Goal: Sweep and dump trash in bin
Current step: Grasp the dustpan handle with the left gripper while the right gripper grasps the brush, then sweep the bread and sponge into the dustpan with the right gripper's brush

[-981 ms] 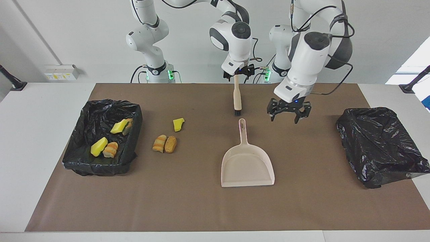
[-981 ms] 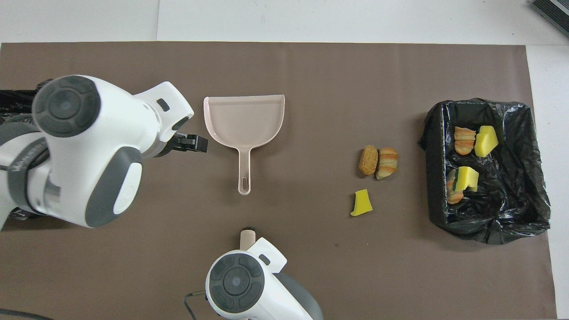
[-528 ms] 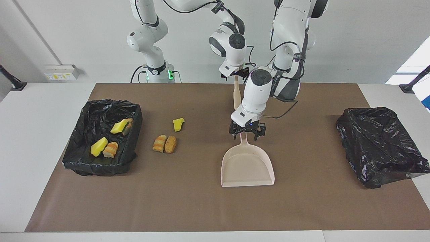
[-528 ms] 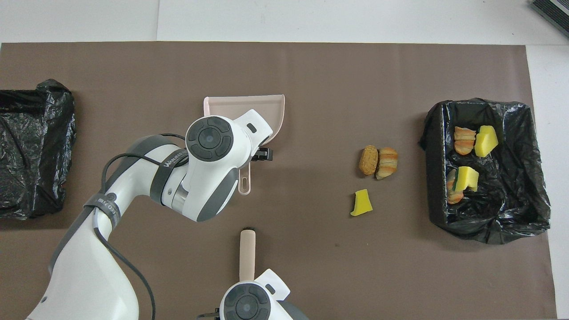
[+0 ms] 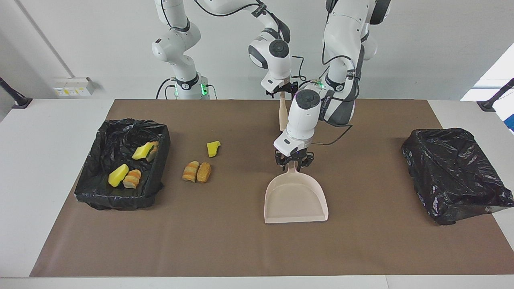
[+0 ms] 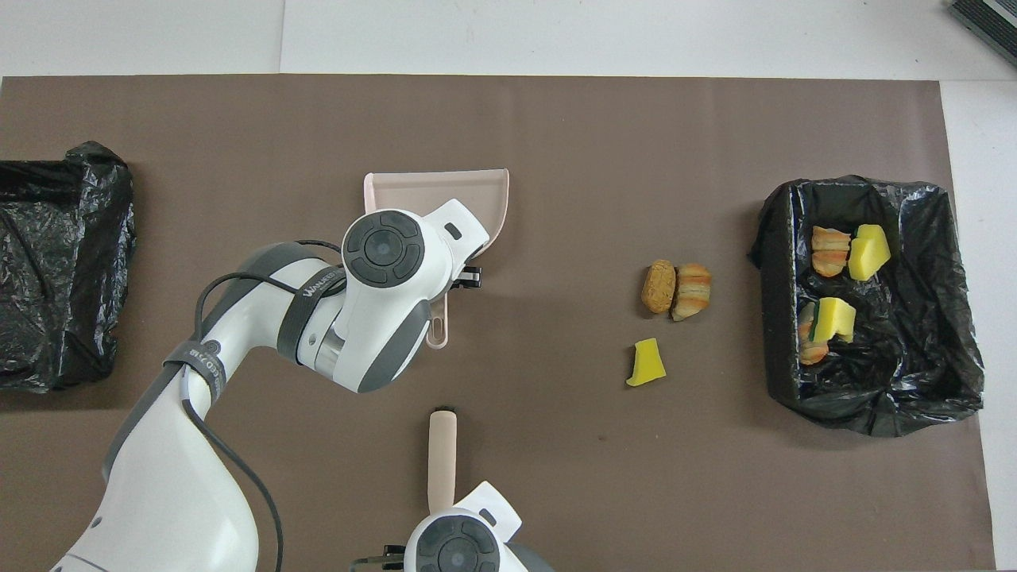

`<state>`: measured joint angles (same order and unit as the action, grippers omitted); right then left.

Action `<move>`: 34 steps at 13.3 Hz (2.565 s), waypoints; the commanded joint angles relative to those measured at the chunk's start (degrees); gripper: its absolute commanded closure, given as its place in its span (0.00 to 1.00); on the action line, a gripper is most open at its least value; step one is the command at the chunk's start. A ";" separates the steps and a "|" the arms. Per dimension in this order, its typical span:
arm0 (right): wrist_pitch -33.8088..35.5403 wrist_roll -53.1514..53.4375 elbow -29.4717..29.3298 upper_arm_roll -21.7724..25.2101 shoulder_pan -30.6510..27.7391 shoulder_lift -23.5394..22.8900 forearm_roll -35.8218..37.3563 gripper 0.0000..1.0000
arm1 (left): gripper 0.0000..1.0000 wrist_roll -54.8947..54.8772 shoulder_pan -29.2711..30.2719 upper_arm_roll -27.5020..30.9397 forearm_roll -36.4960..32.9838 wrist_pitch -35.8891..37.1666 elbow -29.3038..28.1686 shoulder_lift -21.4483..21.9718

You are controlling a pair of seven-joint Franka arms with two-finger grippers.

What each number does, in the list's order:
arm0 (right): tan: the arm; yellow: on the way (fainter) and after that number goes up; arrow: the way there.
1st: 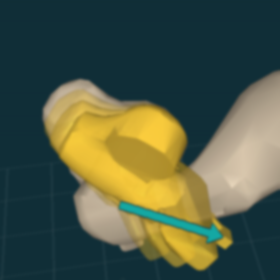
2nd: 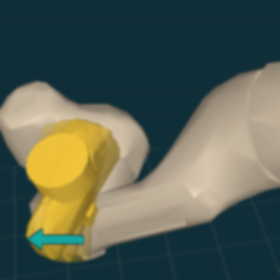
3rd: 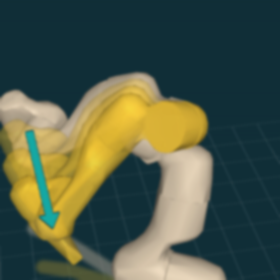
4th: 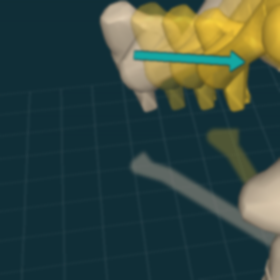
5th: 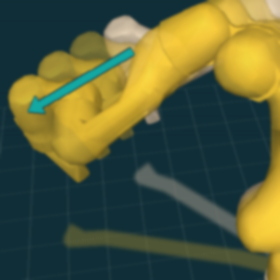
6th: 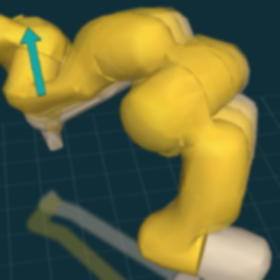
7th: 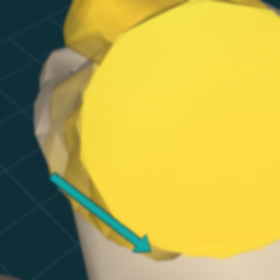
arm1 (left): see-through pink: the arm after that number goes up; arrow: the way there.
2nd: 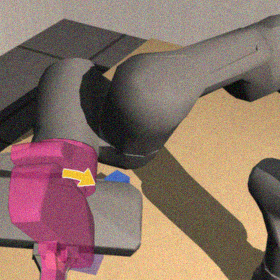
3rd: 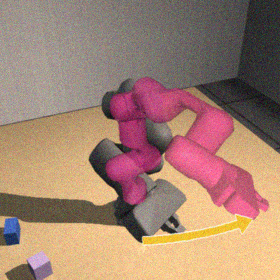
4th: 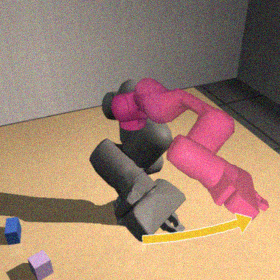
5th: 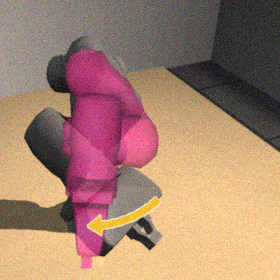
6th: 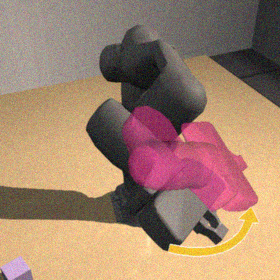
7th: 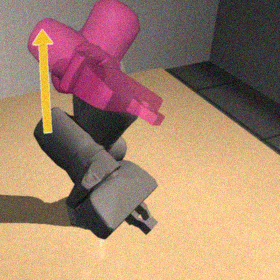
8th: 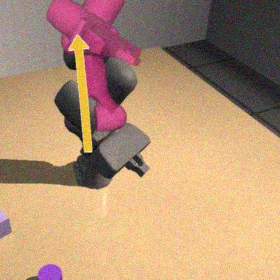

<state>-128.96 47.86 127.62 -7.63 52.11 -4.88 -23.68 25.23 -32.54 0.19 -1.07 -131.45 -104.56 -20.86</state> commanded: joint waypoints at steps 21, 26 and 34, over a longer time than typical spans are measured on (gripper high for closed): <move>31.05 -26.30 -6.34 1.30 -32.57 8.23 30.22 1.00 | 1.00 -73.04 10.41 1.04 -9.03 21.76 -6.17 17.78; 24.55 -36.69 -9.05 1.21 -43.48 0.85 44.85 1.00 | 1.00 -69.62 0.91 0.69 -9.56 16.94 -12.68 17.17; 19.62 -36.96 -8.36 0.86 -40.34 -4.70 27.95 1.00 | 1.00 -69.70 -4.64 0.51 -9.56 14.20 -18.48 19.98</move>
<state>-109.48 12.15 119.55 -6.32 10.27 -9.05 11.39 -45.02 -35.84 -0.06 -9.39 -115.56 -119.48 -3.53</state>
